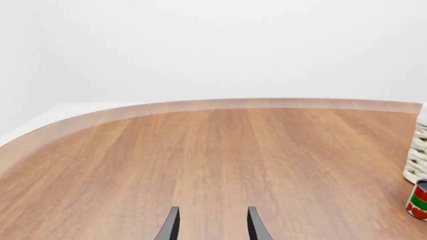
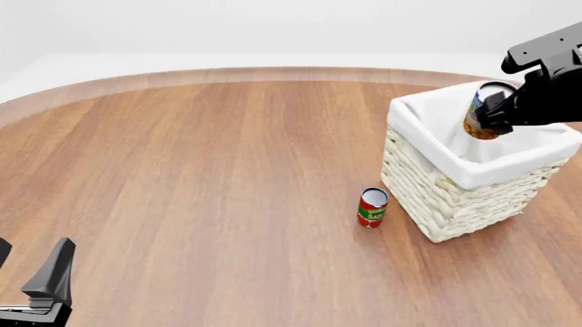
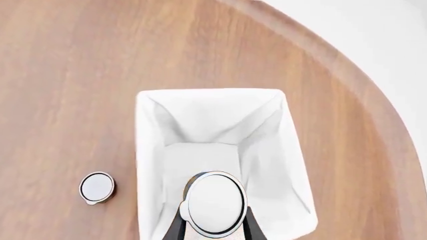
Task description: Pick up the alphabet soup and the cream cheese box, and put them in the basket.
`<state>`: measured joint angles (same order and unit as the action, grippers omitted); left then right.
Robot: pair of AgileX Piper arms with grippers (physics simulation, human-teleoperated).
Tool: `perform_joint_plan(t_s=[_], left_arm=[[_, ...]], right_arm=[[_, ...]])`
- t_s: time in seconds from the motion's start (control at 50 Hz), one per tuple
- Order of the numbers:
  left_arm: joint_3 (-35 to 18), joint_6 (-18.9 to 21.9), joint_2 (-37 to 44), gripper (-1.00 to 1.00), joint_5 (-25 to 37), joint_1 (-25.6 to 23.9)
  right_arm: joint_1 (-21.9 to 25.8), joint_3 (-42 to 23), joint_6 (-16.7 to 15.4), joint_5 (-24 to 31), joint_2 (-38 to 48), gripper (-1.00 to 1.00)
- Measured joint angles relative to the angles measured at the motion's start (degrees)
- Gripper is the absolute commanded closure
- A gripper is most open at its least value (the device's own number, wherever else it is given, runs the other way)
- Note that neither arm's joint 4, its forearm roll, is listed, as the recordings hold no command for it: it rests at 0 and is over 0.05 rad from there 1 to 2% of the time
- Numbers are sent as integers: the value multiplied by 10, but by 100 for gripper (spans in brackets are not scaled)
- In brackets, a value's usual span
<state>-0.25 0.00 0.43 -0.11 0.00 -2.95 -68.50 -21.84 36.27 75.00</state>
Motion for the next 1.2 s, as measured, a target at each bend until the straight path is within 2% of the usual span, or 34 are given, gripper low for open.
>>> perform_joint_plan(t_s=[0.46,1.2], left_arm=[[0,0,0,-100,0,0],[0,0,0,-100,0,0]], right_arm=[[-11,4,-9,-40,57,100],[-16,12,-3,-82,112,100]])
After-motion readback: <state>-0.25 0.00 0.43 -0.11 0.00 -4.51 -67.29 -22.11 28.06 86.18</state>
